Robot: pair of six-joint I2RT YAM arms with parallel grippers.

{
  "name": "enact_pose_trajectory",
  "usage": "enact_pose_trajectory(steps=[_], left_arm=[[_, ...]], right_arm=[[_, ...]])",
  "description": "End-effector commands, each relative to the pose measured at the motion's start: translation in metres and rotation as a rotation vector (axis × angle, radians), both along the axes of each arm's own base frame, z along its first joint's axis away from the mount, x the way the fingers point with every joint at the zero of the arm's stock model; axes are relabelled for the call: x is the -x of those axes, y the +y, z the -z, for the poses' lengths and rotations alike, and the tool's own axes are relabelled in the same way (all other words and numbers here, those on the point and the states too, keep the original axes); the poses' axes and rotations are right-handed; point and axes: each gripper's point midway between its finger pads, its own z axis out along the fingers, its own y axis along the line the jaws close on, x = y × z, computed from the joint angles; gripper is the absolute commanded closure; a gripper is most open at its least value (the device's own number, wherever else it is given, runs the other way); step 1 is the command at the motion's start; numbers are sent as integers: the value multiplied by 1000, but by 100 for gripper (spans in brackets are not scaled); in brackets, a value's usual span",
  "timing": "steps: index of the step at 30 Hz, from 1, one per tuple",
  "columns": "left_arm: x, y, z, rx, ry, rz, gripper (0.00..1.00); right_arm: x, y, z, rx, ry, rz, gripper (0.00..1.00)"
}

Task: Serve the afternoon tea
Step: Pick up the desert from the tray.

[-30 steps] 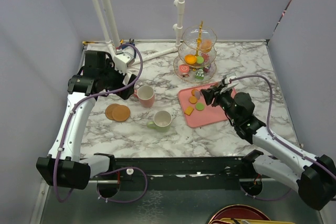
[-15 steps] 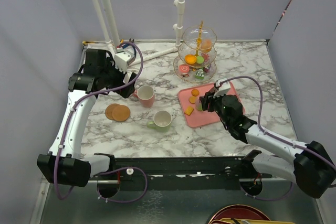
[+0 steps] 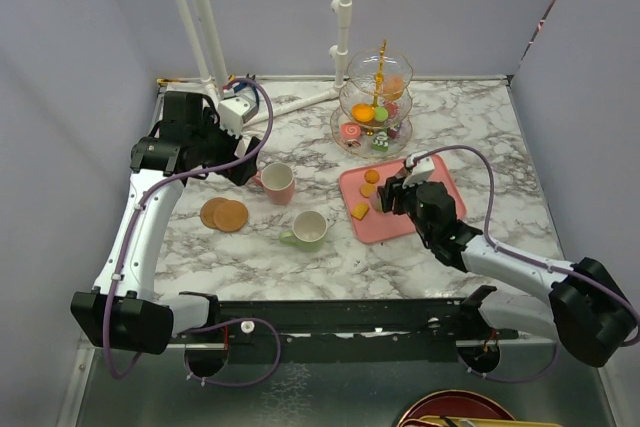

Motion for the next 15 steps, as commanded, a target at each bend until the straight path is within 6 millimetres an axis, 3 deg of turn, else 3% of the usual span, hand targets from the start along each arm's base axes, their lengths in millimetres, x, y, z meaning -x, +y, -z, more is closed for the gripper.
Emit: enact_pose_trajectory(steps=[1, 9, 15], left_arm=[[-3, -3, -15, 21, -36, 15, 1], [-3, -3, -16, 19, -41, 15, 1], [-5, -3, -18, 20, -46, 16, 1]], right_arm=[[1, 9, 4, -11, 2, -21, 42], [0, 10, 14, 37, 23, -13, 43], [-1, 14, 14, 54, 26, -26, 50]])
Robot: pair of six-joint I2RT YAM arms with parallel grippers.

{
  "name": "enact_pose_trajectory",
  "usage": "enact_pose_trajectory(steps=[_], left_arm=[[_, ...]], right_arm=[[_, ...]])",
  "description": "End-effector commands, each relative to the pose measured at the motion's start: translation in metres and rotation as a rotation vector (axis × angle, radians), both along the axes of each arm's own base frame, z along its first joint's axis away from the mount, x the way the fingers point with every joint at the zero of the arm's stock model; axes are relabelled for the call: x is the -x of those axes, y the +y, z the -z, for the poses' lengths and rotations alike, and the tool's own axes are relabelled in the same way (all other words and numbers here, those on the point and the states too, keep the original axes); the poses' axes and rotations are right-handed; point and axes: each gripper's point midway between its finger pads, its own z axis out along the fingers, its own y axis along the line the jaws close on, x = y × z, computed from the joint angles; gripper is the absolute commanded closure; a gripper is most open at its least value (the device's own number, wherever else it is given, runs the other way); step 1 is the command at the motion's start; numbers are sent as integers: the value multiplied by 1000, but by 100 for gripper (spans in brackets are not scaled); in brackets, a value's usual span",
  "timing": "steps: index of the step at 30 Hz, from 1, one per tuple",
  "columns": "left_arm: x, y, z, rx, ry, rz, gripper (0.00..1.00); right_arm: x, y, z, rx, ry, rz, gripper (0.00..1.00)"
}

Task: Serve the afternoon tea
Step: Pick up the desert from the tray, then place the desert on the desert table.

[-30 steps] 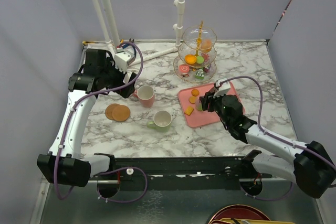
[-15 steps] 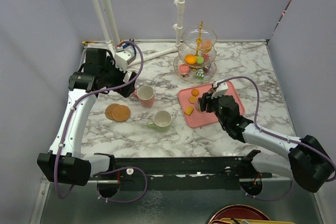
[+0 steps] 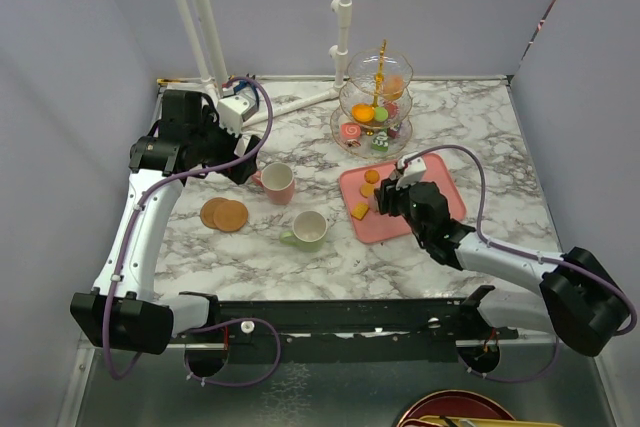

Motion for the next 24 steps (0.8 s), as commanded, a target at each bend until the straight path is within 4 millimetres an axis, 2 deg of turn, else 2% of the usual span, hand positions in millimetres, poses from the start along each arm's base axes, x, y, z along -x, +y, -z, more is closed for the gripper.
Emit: enact_pose_trajectory(steps=[1, 6, 10, 17, 18, 24], left_arm=[[-4, -3, -13, 18, -33, 16, 1], [-5, -4, -14, 20, -35, 17, 1], [-5, -4, -16, 23, -38, 19, 1], [-5, -4, -18, 24, -43, 19, 1], [-5, -4, -18, 24, -45, 19, 1], [-5, -5, -21, 33, -49, 21, 1]], right_arm=[[-2, 4, -2, 21, -5, 0, 52], [-5, 5, -23, 18, -52, -2, 57], [-11, 6, -56, 0, -117, 9, 59], [-24, 9, -141, -63, -270, 28, 61], [-28, 10, -160, -64, -306, 29, 61], [-58, 11, -234, -37, -424, 60, 61]])
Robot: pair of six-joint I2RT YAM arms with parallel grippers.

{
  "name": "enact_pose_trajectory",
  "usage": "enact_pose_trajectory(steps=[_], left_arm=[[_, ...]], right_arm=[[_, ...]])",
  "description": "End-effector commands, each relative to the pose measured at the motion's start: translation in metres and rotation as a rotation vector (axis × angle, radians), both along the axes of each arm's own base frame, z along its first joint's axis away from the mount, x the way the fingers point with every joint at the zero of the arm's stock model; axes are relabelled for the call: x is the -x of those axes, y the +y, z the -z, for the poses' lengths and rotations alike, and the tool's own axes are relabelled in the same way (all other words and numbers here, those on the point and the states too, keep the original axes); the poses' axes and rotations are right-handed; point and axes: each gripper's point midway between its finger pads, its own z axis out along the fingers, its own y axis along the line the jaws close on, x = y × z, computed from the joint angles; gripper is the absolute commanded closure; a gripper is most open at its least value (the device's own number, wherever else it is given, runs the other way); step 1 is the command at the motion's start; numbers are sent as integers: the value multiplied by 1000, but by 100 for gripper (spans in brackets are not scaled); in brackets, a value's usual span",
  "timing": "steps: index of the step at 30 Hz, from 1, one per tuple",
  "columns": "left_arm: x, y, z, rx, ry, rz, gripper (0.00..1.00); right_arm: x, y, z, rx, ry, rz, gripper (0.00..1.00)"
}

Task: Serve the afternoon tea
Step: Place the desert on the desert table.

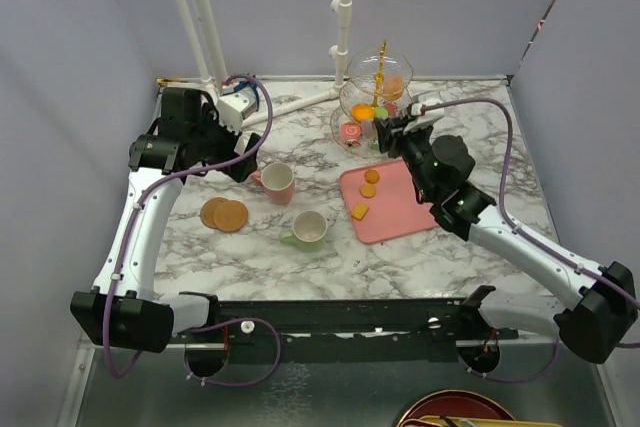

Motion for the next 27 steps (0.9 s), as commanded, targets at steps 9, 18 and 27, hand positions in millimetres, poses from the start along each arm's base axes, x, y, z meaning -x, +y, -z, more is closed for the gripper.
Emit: enact_pose_trajectory(steps=[9, 18, 27], left_arm=[[2, -5, -18, 27, -51, 31, 1], [-4, -11, -35, 59, -86, 45, 1], [-1, -10, -31, 61, -83, 35, 1]], right_arm=[[-89, -25, -97, 46, -151, 109, 61], [-130, -39, -73, 44, -108, 143, 61], [-145, -38, -66, 73, -100, 152, 51]])
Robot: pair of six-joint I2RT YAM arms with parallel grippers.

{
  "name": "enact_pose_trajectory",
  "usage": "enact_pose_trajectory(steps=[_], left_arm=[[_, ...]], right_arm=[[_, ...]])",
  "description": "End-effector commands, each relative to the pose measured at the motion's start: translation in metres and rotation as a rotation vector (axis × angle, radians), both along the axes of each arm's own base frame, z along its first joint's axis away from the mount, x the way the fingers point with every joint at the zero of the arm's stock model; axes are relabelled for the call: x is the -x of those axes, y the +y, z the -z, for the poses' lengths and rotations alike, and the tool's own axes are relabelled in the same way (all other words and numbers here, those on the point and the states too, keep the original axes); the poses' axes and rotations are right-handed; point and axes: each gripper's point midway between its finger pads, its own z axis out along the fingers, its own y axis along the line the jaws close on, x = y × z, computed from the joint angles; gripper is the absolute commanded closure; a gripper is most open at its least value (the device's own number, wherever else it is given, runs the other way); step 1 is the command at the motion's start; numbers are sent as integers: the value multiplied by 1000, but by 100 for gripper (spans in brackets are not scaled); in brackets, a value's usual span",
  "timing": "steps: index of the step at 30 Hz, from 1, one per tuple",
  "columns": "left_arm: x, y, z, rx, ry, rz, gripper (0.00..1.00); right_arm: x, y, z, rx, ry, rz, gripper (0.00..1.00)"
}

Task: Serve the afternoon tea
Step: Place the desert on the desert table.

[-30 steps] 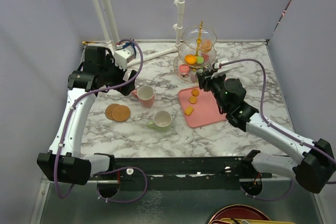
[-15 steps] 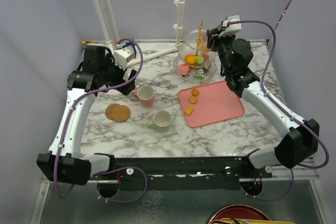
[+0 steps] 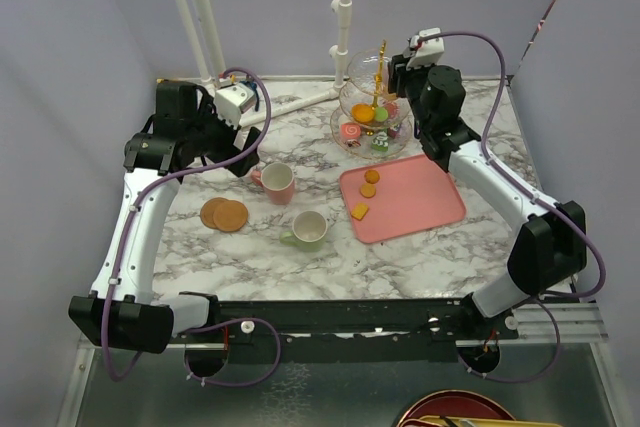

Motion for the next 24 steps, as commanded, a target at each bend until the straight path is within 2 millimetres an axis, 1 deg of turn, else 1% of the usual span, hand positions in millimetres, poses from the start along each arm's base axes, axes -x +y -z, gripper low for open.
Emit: enact_pose_trajectory(steps=[1, 5, 9, 13, 17, 21, 24], left_arm=[[2, -2, -9, 22, -26, 4, 1], [2, -2, -10, 22, -27, 2, 1], [1, -1, -11, 24, -28, -3, 1], [1, -1, -11, 22, -28, -7, 1], [1, 0, -11, 20, -30, -10, 1], [-1, 1, -12, 14, -31, -19, 1], [-2, 2, -13, 12, -33, -25, 1]], right_arm=[[-4, 1, -24, -7, -53, -12, 49], [-2, 1, -28, -10, -60, -21, 46], [6, 3, -37, -11, -76, -53, 43], [11, 1, -36, 4, -74, -51, 40], [16, -2, -36, 5, -79, -49, 40], [33, -1, -43, -16, -82, -88, 43], [55, 2, -45, -41, -78, -127, 44]])
